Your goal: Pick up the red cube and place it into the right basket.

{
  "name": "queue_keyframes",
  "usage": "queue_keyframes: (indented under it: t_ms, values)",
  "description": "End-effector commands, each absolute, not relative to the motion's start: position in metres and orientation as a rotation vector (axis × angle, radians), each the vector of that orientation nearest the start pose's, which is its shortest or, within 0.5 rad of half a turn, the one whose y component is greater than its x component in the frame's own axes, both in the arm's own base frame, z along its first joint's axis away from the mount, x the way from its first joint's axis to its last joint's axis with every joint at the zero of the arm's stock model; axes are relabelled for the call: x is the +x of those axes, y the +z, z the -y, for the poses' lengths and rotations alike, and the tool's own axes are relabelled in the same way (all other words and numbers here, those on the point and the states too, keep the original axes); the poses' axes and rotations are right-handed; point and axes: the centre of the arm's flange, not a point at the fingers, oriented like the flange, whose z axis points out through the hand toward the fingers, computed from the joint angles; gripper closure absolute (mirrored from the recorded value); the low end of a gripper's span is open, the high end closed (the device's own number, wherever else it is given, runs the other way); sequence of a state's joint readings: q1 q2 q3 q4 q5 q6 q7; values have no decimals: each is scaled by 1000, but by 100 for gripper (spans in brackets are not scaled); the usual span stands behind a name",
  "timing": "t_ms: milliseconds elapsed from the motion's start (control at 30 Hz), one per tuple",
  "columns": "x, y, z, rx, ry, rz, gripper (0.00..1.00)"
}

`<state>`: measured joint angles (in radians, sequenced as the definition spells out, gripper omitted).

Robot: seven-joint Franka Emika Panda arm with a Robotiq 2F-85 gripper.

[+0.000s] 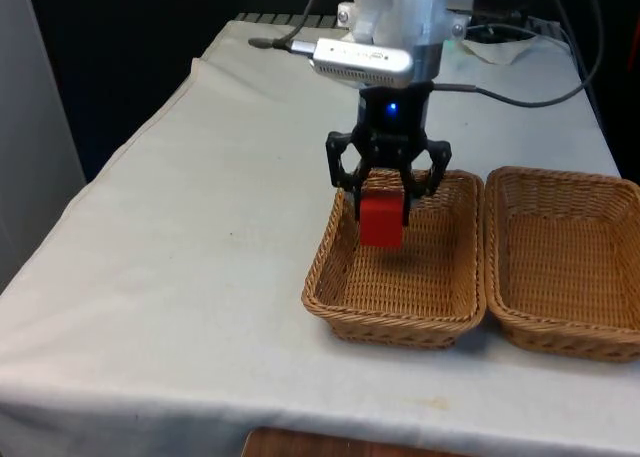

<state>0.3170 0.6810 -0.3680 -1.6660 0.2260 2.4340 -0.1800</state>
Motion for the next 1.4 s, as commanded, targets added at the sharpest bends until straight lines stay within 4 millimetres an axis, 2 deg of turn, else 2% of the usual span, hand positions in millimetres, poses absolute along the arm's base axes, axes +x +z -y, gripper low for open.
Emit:
queue_keyframes:
  t_ms: [0,33,167,467,533,567,733,767,833,1133,1367]
  values:
    - [698,241,1,-3212,-217,92,97]
    - [705,232,-3,-3195,-211,87,97]
    - [711,223,-4,-3186,-212,81,97]
    - [715,222,-5,-3180,-224,77,97]
    - [715,221,-5,-3190,-227,77,89]
    - [715,221,-5,-3181,-224,76,89]
    - [715,220,-5,-3181,-225,74,43]
    - [715,220,-5,-3181,-225,76,19]
    - [715,220,-5,-3181,-225,76,2]
    - [715,221,-5,-3190,-227,77,0]
    - [706,251,-16,-3178,-209,83,0]
